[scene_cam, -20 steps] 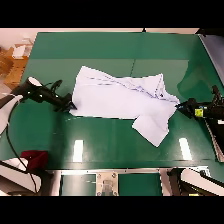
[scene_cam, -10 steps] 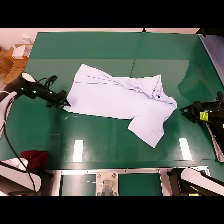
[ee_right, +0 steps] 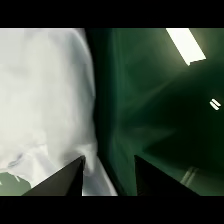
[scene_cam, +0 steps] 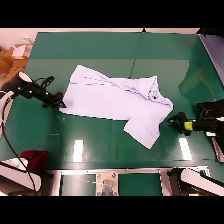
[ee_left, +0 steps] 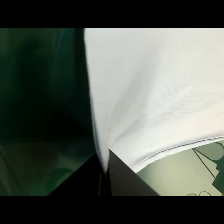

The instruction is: Fold the shirts.

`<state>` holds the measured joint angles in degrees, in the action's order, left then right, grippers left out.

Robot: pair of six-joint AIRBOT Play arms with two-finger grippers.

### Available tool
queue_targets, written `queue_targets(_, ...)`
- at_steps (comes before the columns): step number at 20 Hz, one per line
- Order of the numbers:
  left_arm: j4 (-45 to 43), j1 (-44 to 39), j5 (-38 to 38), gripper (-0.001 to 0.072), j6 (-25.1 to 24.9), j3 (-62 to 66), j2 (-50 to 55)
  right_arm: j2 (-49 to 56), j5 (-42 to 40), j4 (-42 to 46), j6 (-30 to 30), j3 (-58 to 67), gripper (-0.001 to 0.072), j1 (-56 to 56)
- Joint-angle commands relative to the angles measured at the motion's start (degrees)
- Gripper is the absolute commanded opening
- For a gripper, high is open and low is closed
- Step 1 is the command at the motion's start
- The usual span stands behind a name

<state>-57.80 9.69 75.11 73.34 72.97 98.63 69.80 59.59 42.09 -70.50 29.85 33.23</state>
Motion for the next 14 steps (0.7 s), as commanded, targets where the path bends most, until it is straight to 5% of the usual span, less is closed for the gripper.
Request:
queue_targets(1, -0.15, 0.07, 0.11, 0.0026, -0.33, 0.07, -0.04, 2.19, -9.03, -6.51, 0.7, -1.44, 0.0367, -6.86)
queue_targets(3, -0.13, 0.07, 0.07, 0.0025, -0.37, 0.07, -0.04, 3.87, -12.35, -7.58, 0.7, -1.11, 0.0337, -9.86)
queue_targets(6, 1.05, 0.07, 0.66, 0.0025, -1.88, 0.35, -0.11, 4.22, -11.98, -7.58, 1.79, 0.92, 0.0016, -10.38)
queue_targets(14, 4.55, 0.07, 8.55, 0.0024, -1.38, 12.87, -8.9, -8.37, 8.5, -5.18, -2.47, 23.96, 0.0014, -6.03)
